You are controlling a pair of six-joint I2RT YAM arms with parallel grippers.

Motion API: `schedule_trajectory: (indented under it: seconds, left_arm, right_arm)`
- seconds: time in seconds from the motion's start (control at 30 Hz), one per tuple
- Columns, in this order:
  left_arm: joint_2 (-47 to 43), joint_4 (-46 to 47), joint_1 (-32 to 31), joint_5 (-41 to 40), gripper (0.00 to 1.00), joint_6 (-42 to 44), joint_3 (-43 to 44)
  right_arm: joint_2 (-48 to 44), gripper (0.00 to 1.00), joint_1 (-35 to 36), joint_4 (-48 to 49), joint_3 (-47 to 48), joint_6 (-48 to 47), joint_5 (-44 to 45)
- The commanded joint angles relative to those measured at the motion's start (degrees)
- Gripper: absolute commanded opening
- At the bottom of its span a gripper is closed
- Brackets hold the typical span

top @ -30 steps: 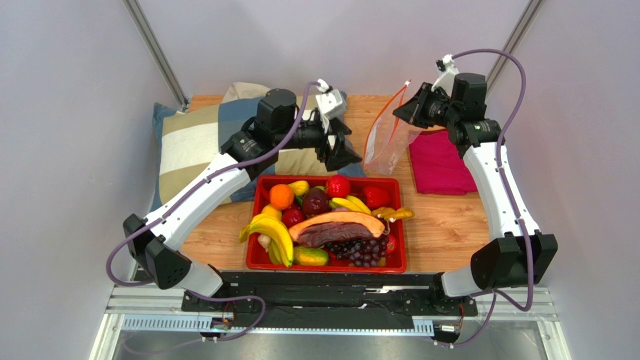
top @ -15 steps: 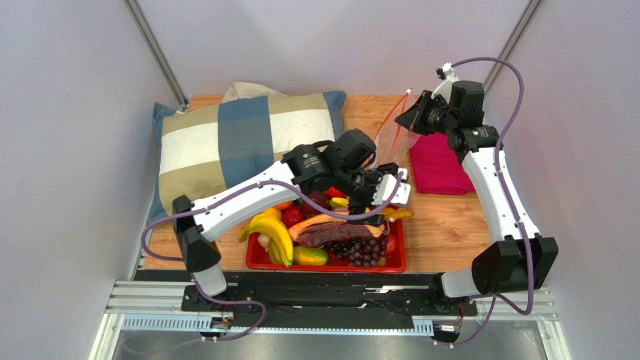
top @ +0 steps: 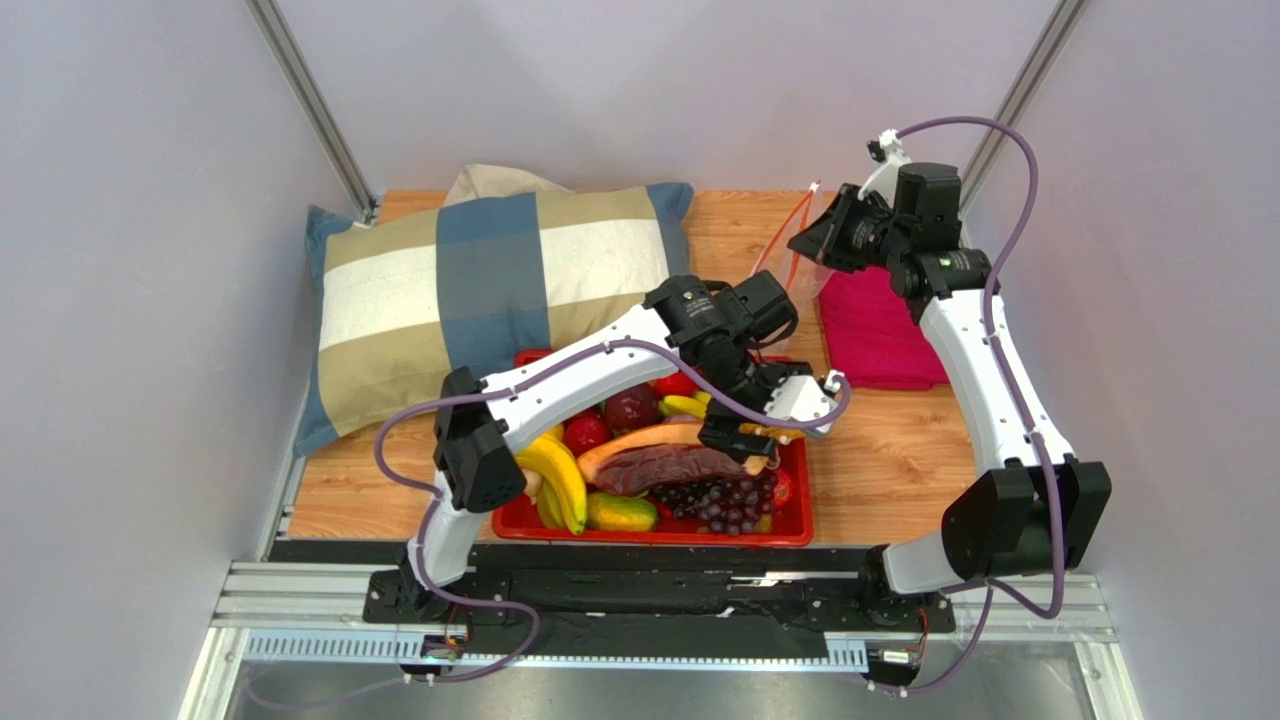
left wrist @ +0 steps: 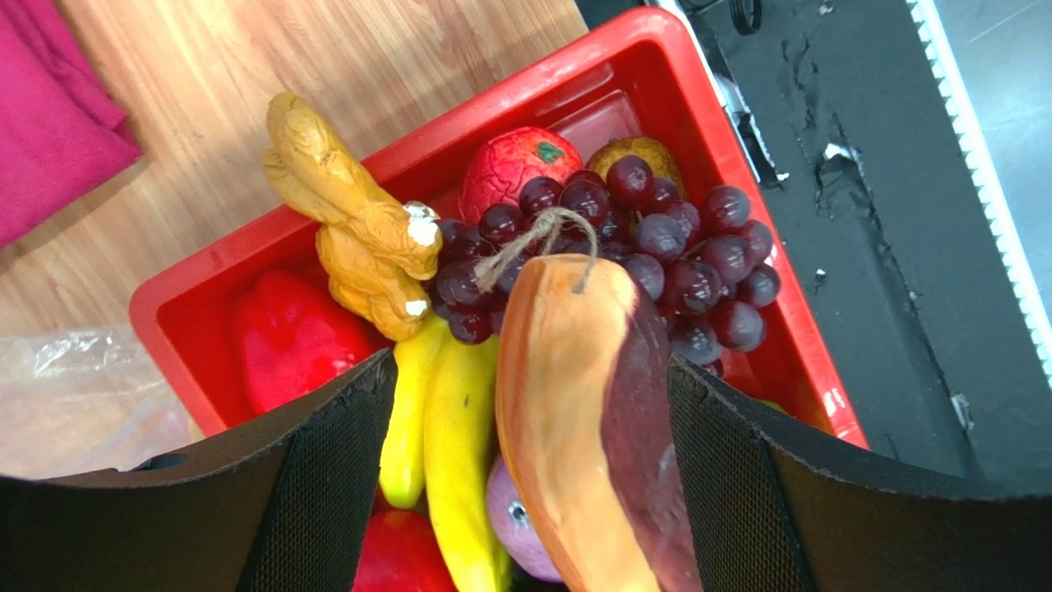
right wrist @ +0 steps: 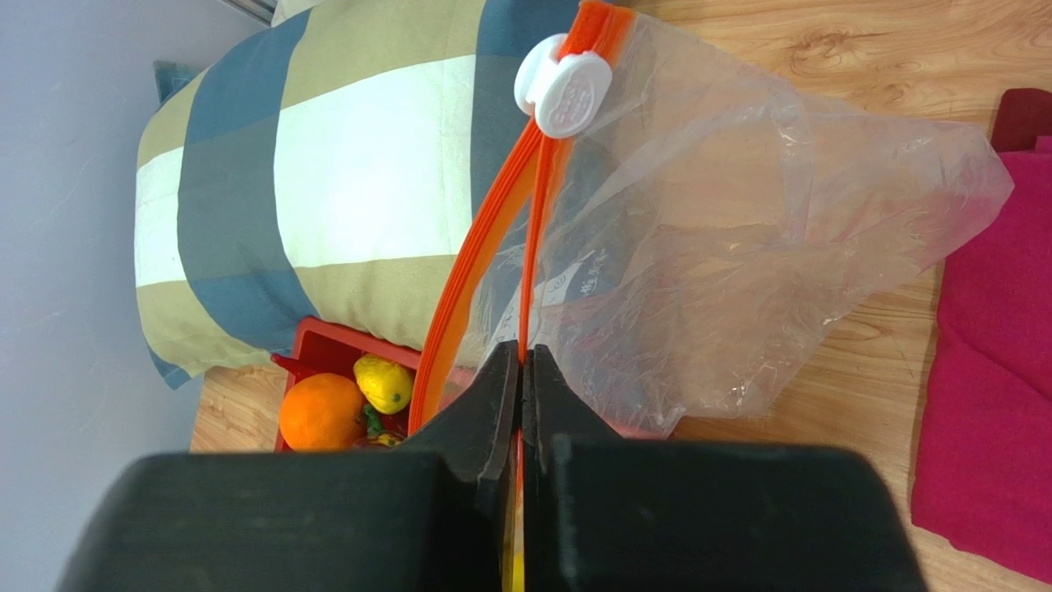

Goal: Place the food in the zip-top bag and seal the zipper
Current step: Pick up the fake food from the bin.

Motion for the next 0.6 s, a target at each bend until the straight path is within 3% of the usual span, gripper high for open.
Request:
schedule_trajectory:
  seconds: [0.0,0.27,0.43,0.57]
  left_arm:
    - [1.79,-3.24,0.02,2.00,0.84,3.89,2.85]
    - [5.04,-7.98,0.02,2.97,0.78,5.92,5.57]
    - [5.05,-9.21,0.10,2.97,0.65,6.79,5.75]
    - [5.04,-10.44,0.02,3.14,0.66,7.76,5.58]
  right_arm:
    - [-0.08,0.00,0.19,1.85,0.89,-0.04,0.52]
    - [-0.17,0.00,0.19,1.59,0.97,-0.57,0.95]
    - [0.09,0.00,0.10,1.59,1.15,-0.57,1.04]
    - [0.36,0.00,0.19,1.59,1.41,-0.31,1.04]
